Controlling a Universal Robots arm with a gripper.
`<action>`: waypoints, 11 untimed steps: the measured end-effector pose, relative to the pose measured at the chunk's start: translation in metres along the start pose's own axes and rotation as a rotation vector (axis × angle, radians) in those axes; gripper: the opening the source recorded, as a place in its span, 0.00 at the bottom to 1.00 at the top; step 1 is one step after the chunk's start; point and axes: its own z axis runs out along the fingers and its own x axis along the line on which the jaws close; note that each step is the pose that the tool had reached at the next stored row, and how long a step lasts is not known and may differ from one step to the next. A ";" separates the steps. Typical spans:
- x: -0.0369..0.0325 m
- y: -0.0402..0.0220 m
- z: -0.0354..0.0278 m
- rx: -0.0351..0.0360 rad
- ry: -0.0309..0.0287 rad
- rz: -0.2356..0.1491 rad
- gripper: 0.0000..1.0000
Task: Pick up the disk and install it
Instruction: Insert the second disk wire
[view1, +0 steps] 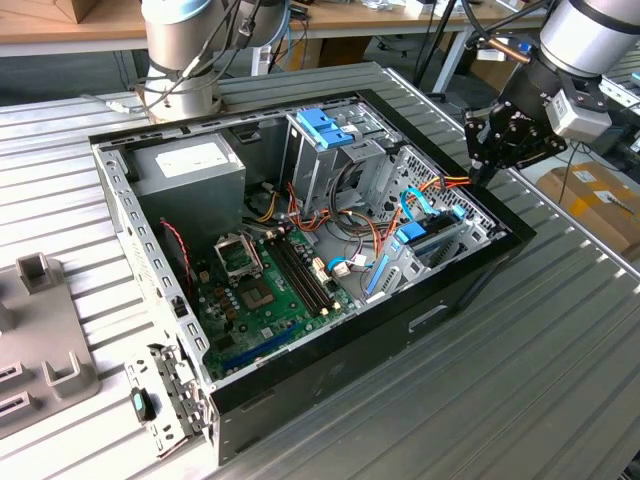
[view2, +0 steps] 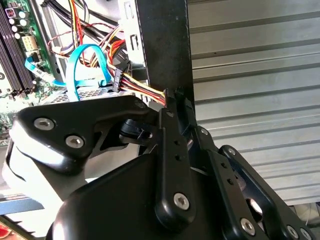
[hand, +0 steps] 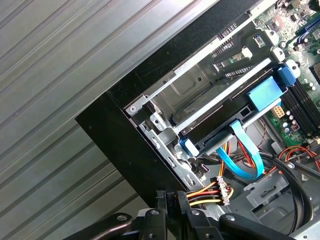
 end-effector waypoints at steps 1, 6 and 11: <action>0.0000 0.0000 -0.0005 -0.0001 0.0001 0.000 0.22; 0.0000 -0.0002 -0.0019 0.0001 -0.0001 0.000 0.22; 0.0000 -0.0001 -0.0011 0.0005 -0.0018 -0.014 0.22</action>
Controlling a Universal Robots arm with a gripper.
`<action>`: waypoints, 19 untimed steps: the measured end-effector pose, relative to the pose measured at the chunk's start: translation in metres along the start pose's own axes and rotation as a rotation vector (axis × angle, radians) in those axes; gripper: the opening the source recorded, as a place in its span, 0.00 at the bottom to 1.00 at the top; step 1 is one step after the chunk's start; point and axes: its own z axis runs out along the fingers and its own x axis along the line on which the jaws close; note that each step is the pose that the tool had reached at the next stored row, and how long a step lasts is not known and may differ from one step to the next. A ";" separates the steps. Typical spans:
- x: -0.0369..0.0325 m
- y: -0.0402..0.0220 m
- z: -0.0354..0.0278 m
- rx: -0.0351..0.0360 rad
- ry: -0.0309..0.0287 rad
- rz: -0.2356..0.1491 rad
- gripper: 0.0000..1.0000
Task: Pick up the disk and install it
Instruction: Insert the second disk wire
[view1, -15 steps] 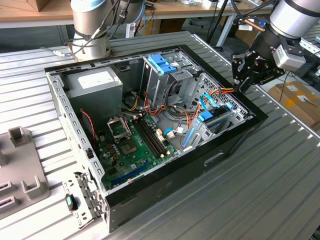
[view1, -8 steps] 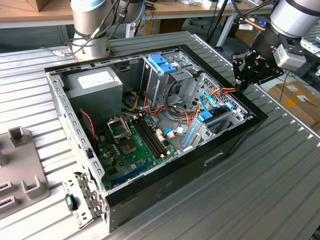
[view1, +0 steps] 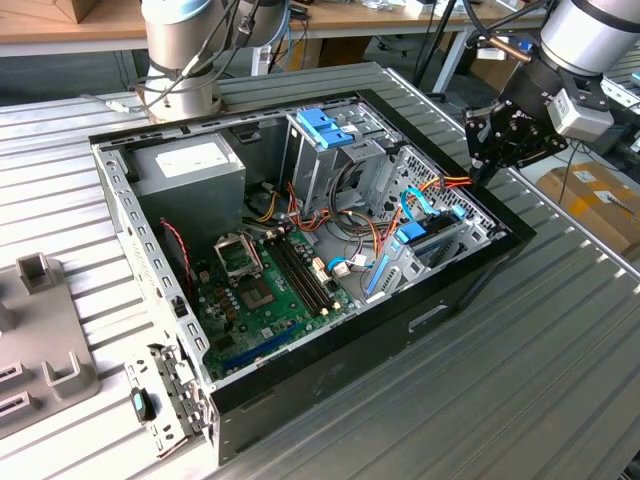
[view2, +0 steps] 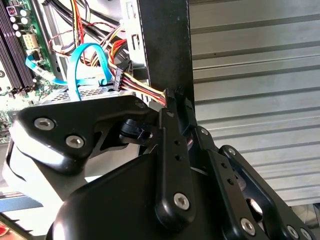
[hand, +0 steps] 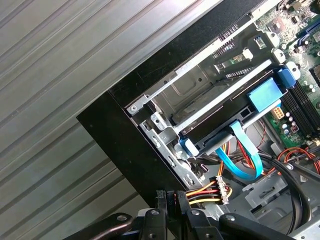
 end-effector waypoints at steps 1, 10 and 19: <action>0.0000 0.0000 0.0000 0.0000 0.0000 0.000 0.22; 0.0000 0.0000 0.0001 0.0000 0.0000 0.000 0.22; 0.0000 0.0000 0.0001 0.0001 -0.0001 0.000 0.16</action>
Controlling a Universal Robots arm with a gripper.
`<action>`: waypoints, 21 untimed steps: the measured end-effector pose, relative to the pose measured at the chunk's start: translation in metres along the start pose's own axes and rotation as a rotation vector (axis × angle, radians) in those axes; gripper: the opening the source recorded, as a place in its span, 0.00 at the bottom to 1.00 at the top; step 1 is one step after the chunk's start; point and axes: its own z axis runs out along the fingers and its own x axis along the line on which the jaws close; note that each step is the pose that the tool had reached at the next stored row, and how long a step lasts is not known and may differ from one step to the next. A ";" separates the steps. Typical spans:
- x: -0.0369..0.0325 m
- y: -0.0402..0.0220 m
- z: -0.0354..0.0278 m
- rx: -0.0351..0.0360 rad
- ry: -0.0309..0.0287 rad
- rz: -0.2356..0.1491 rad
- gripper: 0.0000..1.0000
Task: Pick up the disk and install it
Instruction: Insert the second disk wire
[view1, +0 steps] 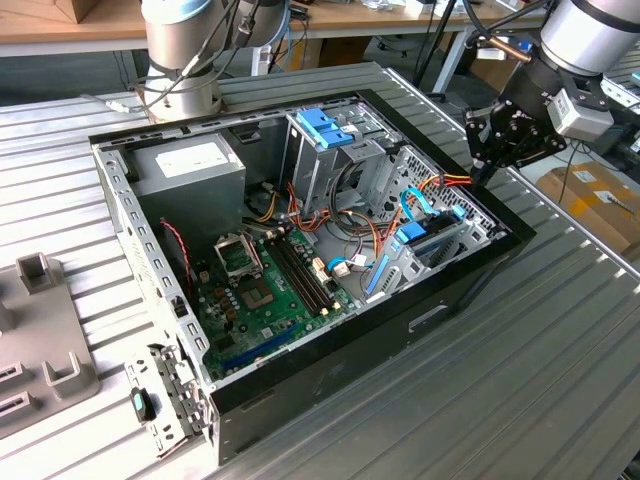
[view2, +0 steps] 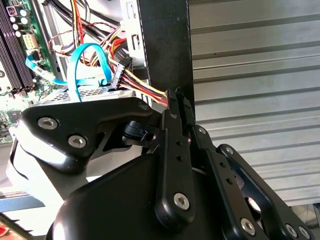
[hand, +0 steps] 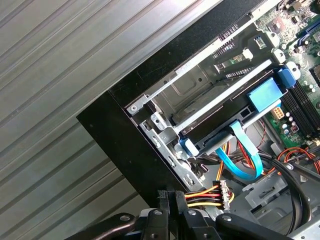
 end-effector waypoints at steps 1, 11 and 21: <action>0.0000 0.0000 -0.0003 0.0000 0.0000 0.000 0.16; -0.0052 0.0033 -0.0053 -0.0005 0.0005 0.000 0.16; -0.0190 0.0135 -0.0063 -0.0005 0.0005 0.000 0.16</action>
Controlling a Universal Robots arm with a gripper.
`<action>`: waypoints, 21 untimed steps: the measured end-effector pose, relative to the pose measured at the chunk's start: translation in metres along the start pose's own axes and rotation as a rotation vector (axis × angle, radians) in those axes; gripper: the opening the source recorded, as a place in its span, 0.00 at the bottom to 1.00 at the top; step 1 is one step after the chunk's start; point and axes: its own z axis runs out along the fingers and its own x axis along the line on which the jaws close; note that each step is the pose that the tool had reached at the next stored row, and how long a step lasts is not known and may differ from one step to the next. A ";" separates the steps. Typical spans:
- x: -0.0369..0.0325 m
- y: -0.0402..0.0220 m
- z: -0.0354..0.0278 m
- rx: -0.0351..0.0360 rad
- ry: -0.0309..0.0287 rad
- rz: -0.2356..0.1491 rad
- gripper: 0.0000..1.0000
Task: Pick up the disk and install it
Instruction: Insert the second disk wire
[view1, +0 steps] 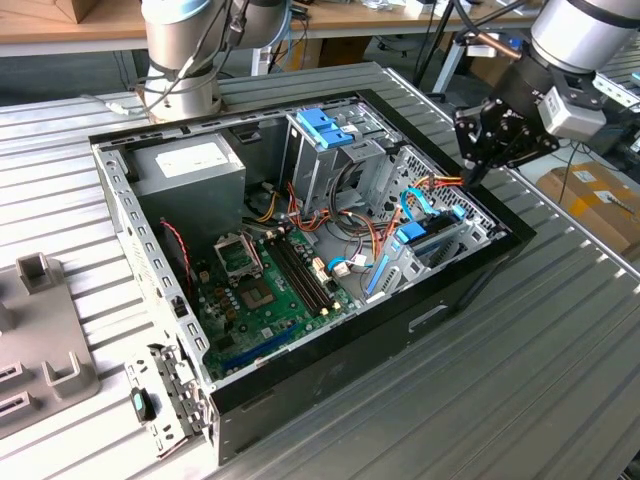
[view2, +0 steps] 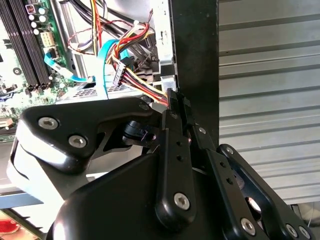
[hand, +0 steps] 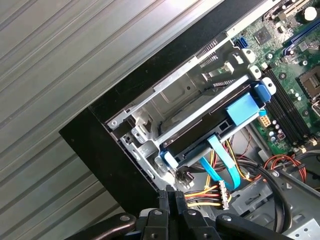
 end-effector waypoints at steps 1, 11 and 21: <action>-0.0008 0.0006 -0.0002 -0.0001 0.0001 0.000 0.16; -0.0058 0.0042 -0.0005 0.0000 0.0001 0.000 0.16; -0.0089 0.0065 -0.0007 0.0000 0.0001 0.000 0.16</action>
